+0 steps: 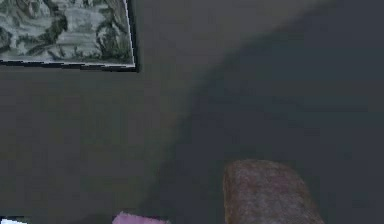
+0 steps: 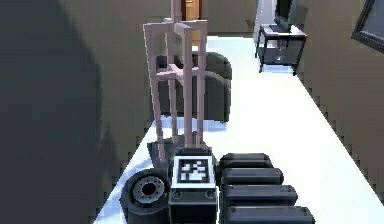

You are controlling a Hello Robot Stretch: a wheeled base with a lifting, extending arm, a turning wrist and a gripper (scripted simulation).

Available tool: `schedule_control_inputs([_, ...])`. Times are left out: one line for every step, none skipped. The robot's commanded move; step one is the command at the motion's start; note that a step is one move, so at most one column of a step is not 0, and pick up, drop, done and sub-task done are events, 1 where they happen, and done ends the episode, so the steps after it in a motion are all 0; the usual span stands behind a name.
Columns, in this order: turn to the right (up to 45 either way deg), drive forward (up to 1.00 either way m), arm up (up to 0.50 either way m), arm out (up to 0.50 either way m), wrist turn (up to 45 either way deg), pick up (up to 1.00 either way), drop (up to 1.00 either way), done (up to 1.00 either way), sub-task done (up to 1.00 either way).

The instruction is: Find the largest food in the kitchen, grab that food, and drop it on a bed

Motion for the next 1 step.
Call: schedule_control_inputs([-45.0, 0.0, 0.0, 0.0, 0.0, 0.0, 0.0, 0.0, 0.0])
